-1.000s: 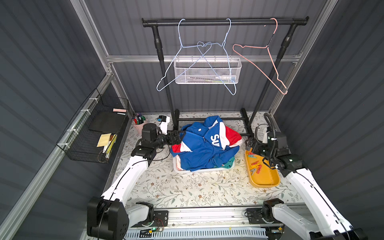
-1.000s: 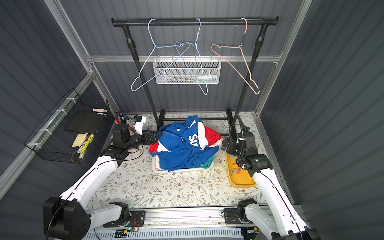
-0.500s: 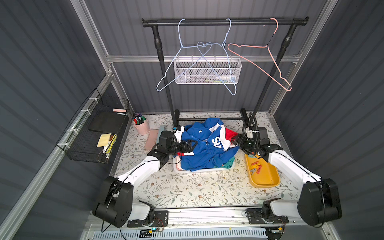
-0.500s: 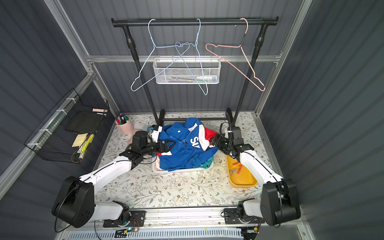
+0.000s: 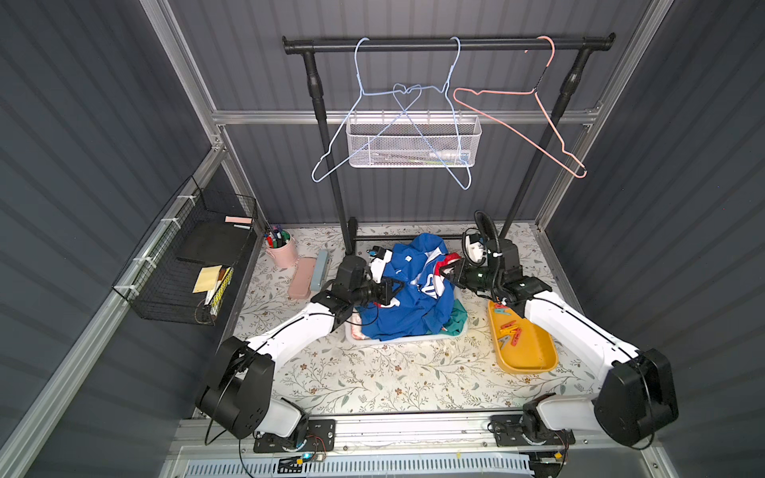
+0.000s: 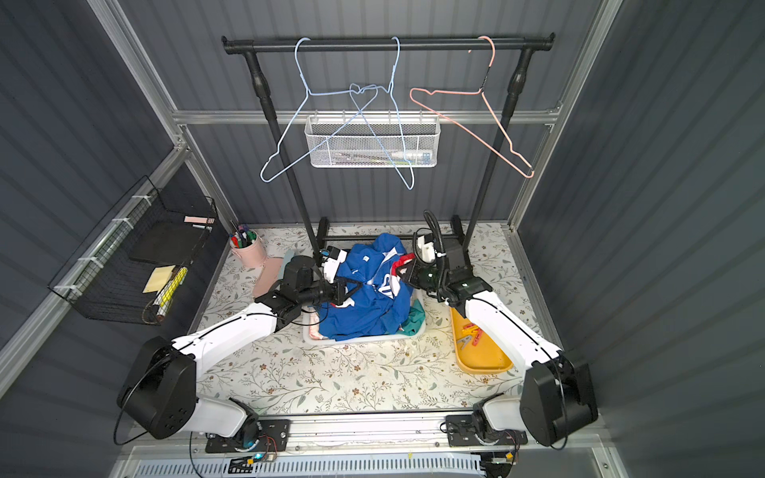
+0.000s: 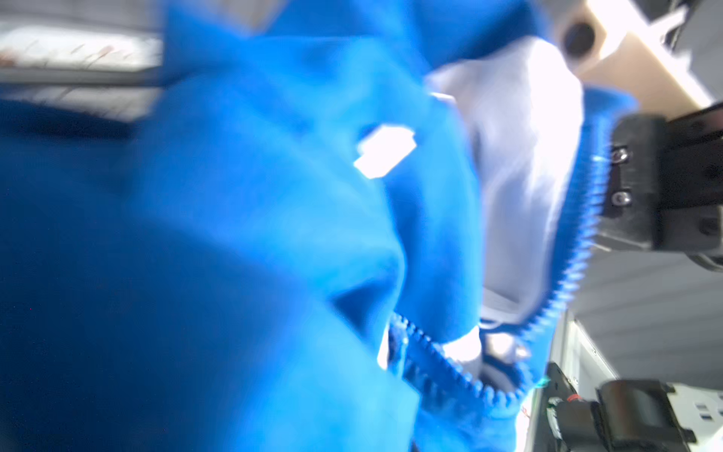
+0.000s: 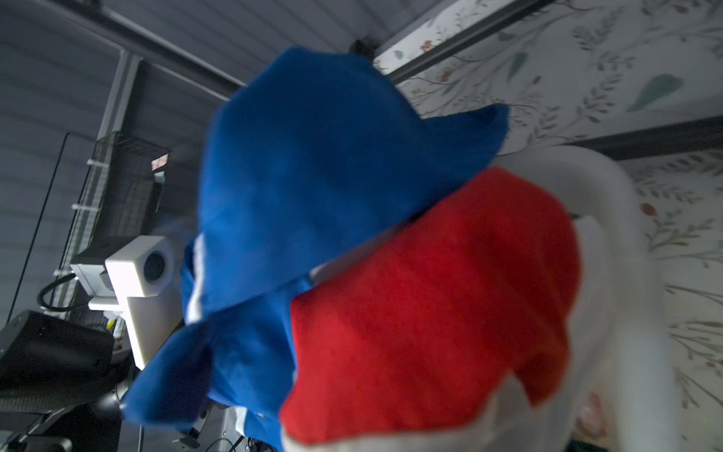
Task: Remove the clothespins securing jackets to the hanger
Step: Adjust the jacket in the basket.
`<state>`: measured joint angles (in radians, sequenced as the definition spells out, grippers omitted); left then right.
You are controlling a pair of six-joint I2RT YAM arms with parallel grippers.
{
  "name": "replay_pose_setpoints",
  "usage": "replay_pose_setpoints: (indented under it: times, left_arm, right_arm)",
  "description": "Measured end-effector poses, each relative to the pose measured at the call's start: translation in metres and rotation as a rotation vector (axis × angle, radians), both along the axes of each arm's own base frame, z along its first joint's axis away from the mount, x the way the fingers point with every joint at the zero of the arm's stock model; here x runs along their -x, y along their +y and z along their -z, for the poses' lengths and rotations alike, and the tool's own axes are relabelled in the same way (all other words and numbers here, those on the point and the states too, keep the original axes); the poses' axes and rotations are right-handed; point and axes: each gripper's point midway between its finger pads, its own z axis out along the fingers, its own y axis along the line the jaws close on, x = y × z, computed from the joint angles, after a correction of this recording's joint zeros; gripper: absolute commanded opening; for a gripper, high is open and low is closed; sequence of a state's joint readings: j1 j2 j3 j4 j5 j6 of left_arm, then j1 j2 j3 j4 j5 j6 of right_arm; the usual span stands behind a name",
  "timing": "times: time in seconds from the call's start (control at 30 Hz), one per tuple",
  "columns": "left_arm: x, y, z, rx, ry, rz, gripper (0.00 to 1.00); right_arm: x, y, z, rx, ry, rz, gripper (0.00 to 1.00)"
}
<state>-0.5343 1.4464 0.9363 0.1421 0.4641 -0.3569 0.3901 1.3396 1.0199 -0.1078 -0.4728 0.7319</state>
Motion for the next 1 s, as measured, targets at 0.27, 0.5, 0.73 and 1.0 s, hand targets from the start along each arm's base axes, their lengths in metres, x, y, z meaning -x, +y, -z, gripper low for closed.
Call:
replay_pose_setpoints:
  times: [0.27,0.5,0.73,1.0]
  left_arm:
    - [0.05,-0.033,-0.051,-0.033,-0.088,0.071,0.0]
    - [0.055,-0.024,0.021,-0.1,0.027,0.032,0.0]
    - [0.051,-0.021,0.104,-0.144,0.151,-0.024,0.0]
    - [0.048,-0.015,0.124,-0.074,0.183,-0.096,0.0]
  right_arm:
    - [0.042,0.034,-0.03,0.027,-0.078,-0.129,0.01]
    - [0.046,0.055,0.02,0.123,0.024,-0.168,0.0]
    - [0.048,0.067,0.105,0.298,0.185,-0.152,0.0]
    - [0.041,0.082,0.14,0.227,0.248,-0.074,0.02]
